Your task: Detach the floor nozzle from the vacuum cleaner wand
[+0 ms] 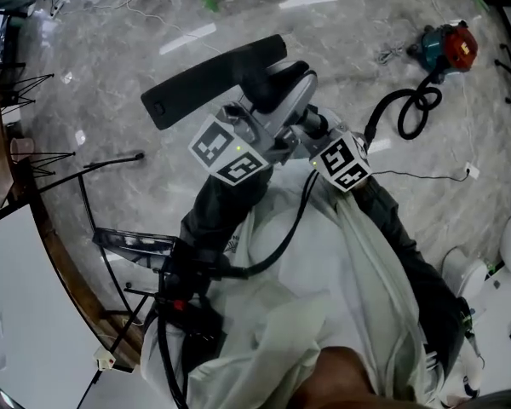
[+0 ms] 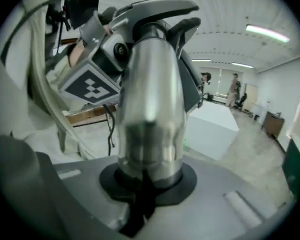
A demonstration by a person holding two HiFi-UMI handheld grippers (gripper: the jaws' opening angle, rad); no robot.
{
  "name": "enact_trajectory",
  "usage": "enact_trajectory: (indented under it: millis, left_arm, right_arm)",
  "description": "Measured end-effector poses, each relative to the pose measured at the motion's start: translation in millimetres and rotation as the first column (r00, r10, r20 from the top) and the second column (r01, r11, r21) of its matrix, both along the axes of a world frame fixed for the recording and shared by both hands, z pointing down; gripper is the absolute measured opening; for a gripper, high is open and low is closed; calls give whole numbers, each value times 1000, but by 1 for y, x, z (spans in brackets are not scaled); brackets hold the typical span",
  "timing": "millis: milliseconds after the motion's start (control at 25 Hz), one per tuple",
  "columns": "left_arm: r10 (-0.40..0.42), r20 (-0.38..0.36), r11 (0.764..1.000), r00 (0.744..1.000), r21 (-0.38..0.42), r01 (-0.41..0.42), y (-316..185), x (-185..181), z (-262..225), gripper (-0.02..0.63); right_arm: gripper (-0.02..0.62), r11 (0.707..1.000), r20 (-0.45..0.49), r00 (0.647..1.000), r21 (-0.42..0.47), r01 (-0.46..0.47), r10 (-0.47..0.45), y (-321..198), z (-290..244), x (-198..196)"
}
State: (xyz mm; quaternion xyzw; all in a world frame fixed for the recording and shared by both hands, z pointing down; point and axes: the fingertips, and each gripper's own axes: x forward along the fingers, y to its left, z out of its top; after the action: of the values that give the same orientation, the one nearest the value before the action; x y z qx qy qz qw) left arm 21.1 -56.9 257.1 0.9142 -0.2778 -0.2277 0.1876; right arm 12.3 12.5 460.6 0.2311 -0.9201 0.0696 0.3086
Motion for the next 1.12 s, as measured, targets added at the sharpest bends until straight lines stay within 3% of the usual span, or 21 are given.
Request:
enact_trajectory:
  millis: [120, 200, 240, 280, 360, 400, 440, 480, 560, 680, 760, 800, 880, 1000, 1040, 1120]
  left_arm:
    - [-3, 19, 999, 1000, -39, 3, -4, -4, 9, 71]
    - [93, -6, 995, 996, 40, -93, 11, 3, 2, 72]
    - [162, -22, 982, 987, 103, -159, 23, 9, -5, 75]
    - [244, -36, 957, 969, 170, -234, 37, 15, -13, 75]
    - [390, -55, 889, 919, 281, -361, 61, 25, -28, 75]
    - [422, -64, 870, 904, 309, -385, 65, 25, -32, 75]
    - [418, -78, 872, 905, 313, -376, 62, 23, -33, 75]
    - [376, -94, 896, 922, 292, -335, 53, 19, -31, 75]
    - [241, -108, 954, 965, 210, -215, 29, 8, -20, 71]
    - [88, -43, 994, 995, 75, -85, 10, -4, 0, 69]
    - [-21, 17, 999, 1000, -44, 22, -1, -14, 15, 71]
    - [-62, 37, 994, 997, -88, 65, -5, -20, 21, 71]
    - [-66, 36, 994, 997, -87, 69, -4, -26, 19, 72]
    - [88, 1, 993, 996, 80, -87, 24, -14, -1, 74]
    - [166, -5, 976, 986, 146, -164, 40, -6, -7, 74]
    - [322, 0, 917, 947, 247, -312, 70, 7, -13, 75]
  right_arm:
    - [38, 999, -33, 998, 5, -47, 48, -1, 8, -2]
    - [39, 998, -7, 999, -22, 50, -50, 10, 8, -3]
    - [41, 990, 23, 991, -47, 133, -132, 20, 5, -2]
    - [42, 969, 63, 971, -78, 234, -229, 31, 0, -2]
    - [41, 891, 144, 902, -151, 428, -408, 52, -12, 2]
    - [41, 852, 171, 870, -185, 490, -463, 57, -17, 5]
    - [41, 826, 184, 852, -213, 522, -490, 58, -20, 7]
    - [40, 821, 185, 852, -231, 522, -490, 54, -20, 8]
    - [40, 870, 153, 896, -221, 441, -416, 40, -13, 2]
    - [38, 985, 54, 988, -87, 146, -141, 14, 4, -10]
    - [38, 999, -10, 999, -3, -45, 45, 2, 13, -13]
    - [38, 996, -30, 996, 12, -86, 86, 1, 15, -15]
    - [38, 998, -37, 998, 12, -59, 59, 2, 16, -20]
    - [40, 990, 27, 990, -4, 140, -140, 15, 7, -26]
    - [40, 974, 55, 973, -19, 227, -226, 25, 2, -25]
    - [40, 917, 117, 918, -81, 390, -380, 50, -6, -19]
